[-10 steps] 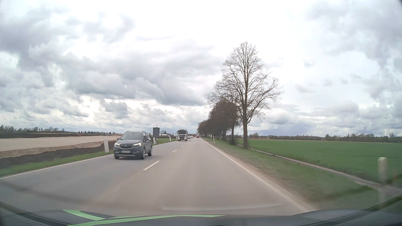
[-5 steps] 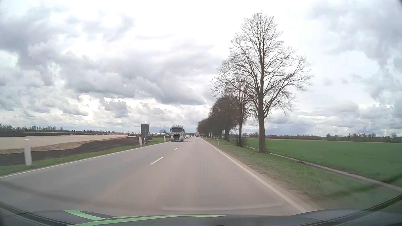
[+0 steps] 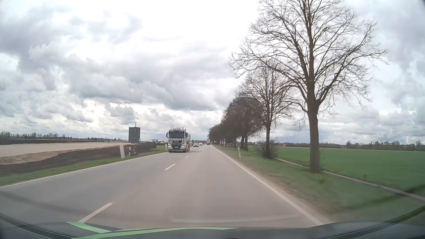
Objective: Follow the waypoints while adhering to traffic rules and regulations
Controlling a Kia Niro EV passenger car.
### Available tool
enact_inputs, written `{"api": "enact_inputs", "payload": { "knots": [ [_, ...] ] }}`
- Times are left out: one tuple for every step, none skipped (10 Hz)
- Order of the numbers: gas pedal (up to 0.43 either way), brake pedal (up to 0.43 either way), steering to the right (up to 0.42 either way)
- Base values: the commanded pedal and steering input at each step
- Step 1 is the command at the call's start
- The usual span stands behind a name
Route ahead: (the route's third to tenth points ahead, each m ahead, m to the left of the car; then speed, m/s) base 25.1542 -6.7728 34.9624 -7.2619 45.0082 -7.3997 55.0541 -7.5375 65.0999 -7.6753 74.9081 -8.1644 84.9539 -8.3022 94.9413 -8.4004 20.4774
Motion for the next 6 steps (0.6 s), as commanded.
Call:
{"api": "enact_inputs", "payload": {
  "knots": [
    [0.248,0.000,0.000],
    [0.248,0.000,0.000],
    [0.248,0.000,0.000],
    [0.248,0.000,0.000],
    [0.248,0.000,0.000],
    [0.248,0.000,0.000]
  ]
}}
